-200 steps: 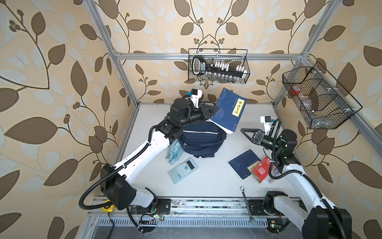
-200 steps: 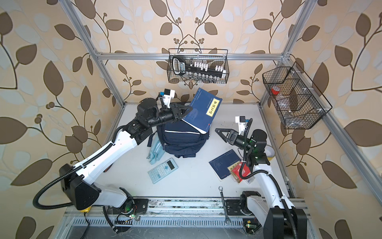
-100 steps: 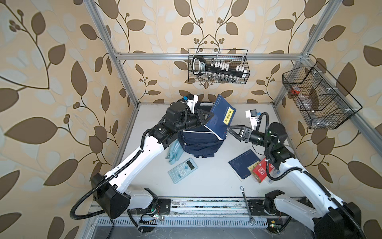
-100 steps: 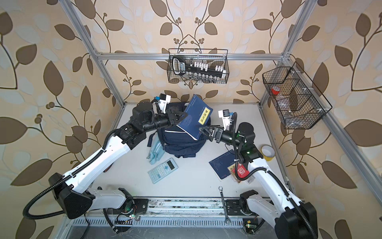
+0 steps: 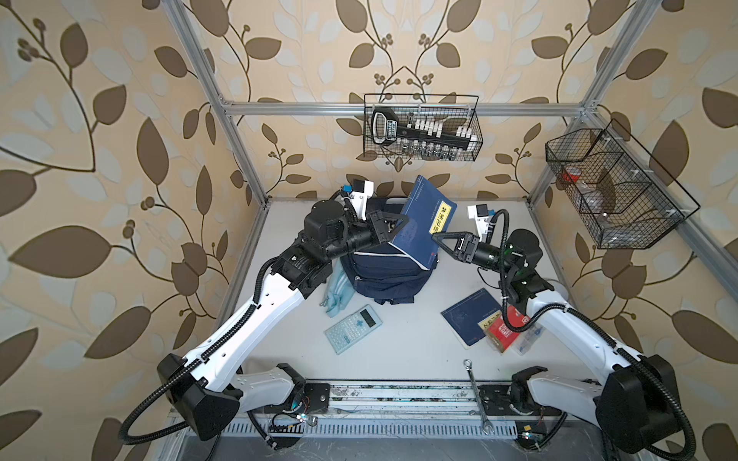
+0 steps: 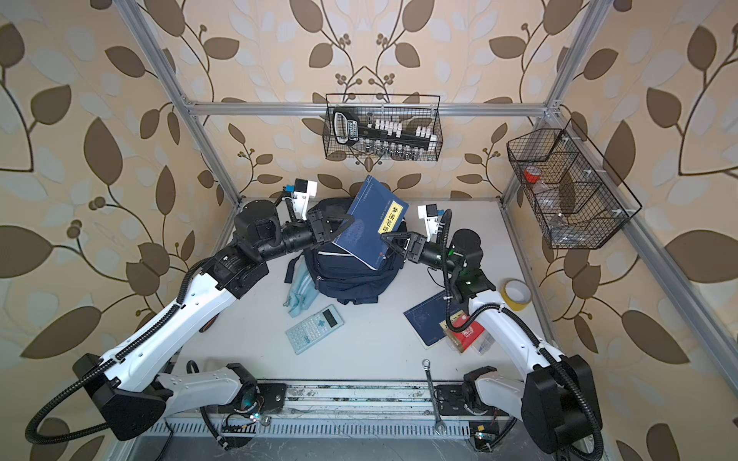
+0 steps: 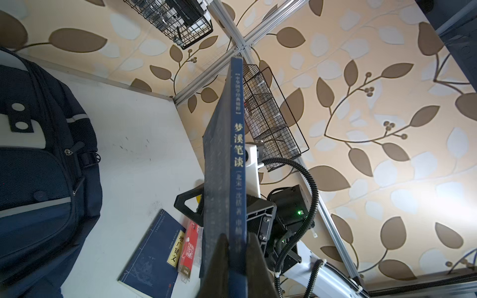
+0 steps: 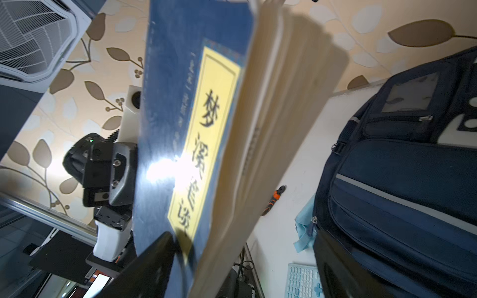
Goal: Pack books, pencil case, and school supplies into a backpack
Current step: Pick up the book from the top-right of the table.
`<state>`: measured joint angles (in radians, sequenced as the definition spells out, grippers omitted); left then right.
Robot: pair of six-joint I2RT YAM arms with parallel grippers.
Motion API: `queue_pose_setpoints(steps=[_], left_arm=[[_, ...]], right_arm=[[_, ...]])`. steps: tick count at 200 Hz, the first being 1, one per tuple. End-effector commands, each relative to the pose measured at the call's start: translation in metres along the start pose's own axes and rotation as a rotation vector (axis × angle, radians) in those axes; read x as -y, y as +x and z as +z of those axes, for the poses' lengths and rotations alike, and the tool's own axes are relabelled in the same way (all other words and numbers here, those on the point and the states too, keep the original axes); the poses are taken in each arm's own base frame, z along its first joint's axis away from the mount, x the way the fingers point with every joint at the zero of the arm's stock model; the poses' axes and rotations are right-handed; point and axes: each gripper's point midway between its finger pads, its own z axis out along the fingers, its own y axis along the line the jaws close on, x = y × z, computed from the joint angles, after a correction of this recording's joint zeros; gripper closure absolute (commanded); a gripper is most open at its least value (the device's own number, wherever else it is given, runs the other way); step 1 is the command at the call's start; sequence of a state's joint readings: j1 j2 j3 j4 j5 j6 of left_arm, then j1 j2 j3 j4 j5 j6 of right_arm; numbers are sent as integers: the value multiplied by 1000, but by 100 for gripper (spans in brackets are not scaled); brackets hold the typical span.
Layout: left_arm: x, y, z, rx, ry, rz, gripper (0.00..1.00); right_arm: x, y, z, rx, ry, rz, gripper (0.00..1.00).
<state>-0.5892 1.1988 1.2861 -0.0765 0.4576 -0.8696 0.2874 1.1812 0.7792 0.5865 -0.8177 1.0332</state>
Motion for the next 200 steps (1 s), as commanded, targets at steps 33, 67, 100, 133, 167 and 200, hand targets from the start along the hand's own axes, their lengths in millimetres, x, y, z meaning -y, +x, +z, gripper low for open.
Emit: queue_pose_setpoints(steps=[33,67,100,133,167,200], left_arm=[[47,-13,-17,55,171,9,100],[42,-13,-21,75,144,21,100],[32,-11,-19,76,118,17,100],[14,-3,-12,57,76,9,100],[-56,5,-20,21,-296,161,36],[-163,29,-49,-171,-798,346,1]], right_arm=[[-47,-3,3,-17,-186,-47,40],[-53,-4,-2,8,-186,-57,66],[-57,-5,-5,22,-186,-60,88],[-62,-5,-5,10,-194,-62,100],[-31,-14,-8,58,50,-54,100],[67,-10,-63,98,688,18,100]])
